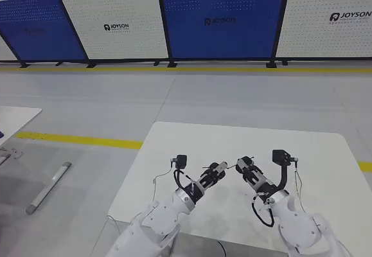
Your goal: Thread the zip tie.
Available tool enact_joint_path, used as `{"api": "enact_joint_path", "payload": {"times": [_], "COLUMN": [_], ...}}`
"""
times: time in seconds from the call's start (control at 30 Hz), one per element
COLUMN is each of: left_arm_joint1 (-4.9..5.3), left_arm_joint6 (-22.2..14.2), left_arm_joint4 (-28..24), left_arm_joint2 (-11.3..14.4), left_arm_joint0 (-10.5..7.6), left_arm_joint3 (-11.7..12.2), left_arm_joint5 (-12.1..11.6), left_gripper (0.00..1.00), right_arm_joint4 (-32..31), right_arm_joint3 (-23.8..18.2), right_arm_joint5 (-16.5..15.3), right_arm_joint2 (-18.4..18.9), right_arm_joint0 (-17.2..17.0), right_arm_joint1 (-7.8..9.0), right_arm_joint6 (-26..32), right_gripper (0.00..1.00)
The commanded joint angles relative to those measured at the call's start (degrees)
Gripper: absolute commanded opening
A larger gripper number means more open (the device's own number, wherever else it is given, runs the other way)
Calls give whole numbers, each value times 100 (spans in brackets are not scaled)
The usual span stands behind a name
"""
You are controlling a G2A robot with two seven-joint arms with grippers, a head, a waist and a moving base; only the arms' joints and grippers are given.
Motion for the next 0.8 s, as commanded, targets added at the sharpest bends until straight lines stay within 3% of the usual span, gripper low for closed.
{"api": "enact_joint_path", "payload": {"times": [0.0,0.07,0.23,0.77], "left_arm_joint1": [-4,-9,-19,-11], "left_arm_joint6": [5,8,42,-62], "left_arm_joint4": [36,43,-9,76], "left_arm_joint2": [30,53,65,69], "left_arm_joint0": [-6,-18,-48,-49], "left_arm_joint3": [15,25,46,18], "left_arm_joint5": [24,34,25,-16], "left_gripper": [25,22,0,0], "right_arm_joint4": [-20,-38,-80,-233], "right_arm_joint3": [-31,-61,-94,-73], "right_arm_joint5": [-7,-11,-9,19], "right_arm_joint2": [-5,-8,-11,-62], "right_arm_joint0": [-8,-19,-32,26], "right_arm_joint1": [-1,-1,-2,-6], "right_arm_joint6": [-8,-11,9,186], "right_gripper": [0,0,0,0]}}
